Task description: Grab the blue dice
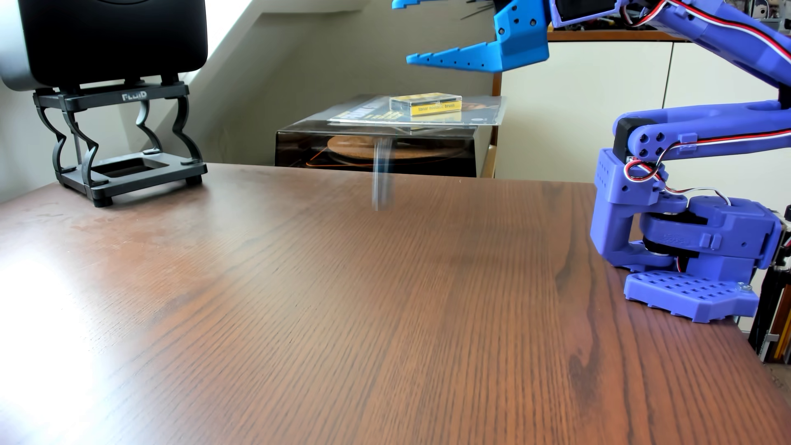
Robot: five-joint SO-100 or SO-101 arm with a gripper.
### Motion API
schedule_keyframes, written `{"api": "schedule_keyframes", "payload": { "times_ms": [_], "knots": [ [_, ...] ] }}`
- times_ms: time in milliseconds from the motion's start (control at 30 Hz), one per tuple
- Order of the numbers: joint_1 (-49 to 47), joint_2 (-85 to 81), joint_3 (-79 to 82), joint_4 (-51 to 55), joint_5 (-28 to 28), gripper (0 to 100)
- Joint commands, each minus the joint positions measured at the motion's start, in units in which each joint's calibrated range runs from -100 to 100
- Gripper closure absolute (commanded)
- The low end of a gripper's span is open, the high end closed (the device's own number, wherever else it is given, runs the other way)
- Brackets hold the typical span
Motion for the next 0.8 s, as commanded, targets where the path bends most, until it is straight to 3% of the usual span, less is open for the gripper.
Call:
{"api": "schedule_keyframes", "payload": {
  "times_ms": [0, 567, 767],
  "knots": [
    [-0.46, -0.72, -2.17, 0.02, 0.23, 80],
    [-0.46, -0.72, -0.90, 0.53, -0.14, 80],
    [-0.54, -12.61, 9.32, 0.61, -0.77, 100]
  ]
}}
